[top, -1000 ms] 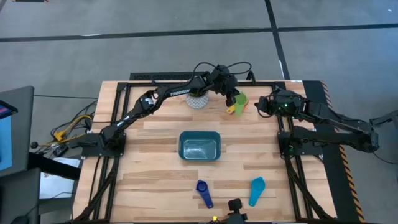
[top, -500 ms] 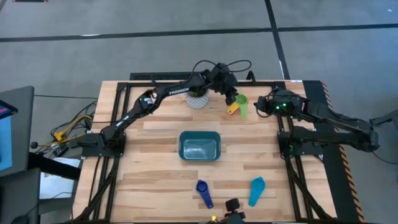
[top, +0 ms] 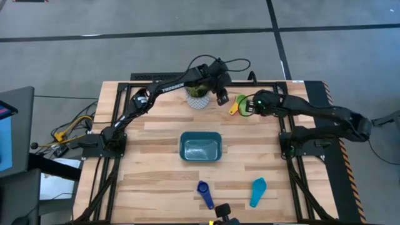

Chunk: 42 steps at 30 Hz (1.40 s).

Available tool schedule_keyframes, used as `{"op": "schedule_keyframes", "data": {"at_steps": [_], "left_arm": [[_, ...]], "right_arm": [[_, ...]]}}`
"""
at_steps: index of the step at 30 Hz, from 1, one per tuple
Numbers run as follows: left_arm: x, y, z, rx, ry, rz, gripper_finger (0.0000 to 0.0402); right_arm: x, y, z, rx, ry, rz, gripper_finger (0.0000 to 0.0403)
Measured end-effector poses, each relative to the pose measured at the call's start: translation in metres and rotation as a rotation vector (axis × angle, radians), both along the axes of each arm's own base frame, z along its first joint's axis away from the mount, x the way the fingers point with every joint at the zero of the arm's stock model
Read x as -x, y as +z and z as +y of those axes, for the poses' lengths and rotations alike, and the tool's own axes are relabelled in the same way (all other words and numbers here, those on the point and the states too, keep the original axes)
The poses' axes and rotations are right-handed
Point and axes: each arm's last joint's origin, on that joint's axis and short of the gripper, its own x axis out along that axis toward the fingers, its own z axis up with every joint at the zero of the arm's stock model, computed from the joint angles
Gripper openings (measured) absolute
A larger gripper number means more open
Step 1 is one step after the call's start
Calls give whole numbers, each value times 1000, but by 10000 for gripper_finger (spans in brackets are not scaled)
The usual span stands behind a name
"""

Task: Nest measuring cups in basket
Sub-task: Stack the green measuring cup on top of the yellow measuring cup

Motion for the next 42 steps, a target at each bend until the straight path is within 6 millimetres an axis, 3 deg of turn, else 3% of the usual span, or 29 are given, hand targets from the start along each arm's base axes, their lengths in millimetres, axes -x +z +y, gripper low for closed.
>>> {"op": "schedule_keyframes", "data": {"at_steps": [7,13,19,24,34,42], "left_arm": [[2,-10,-8,17,-13,82,6],[-1,-19,-20,-9,-65,125,6],[-8,-18,-26,-39,-94,85,2],[-13,-35,-30,-29,-120,59,1],[-12,-35,-29,-85,-124,90,1],[-14,-34,-32,-12,-247,29,0]], "right_arm": [[-16,-21,-15,-57,56,47,52],[-27,-32,-17,-70,74,51,52],[-33,-30,-13,-60,103,17,52],[-43,-24,-17,1,237,-77,52],[-42,-24,-12,-30,218,-77,52],[-41,-22,-4,-42,242,-64,52]]}}
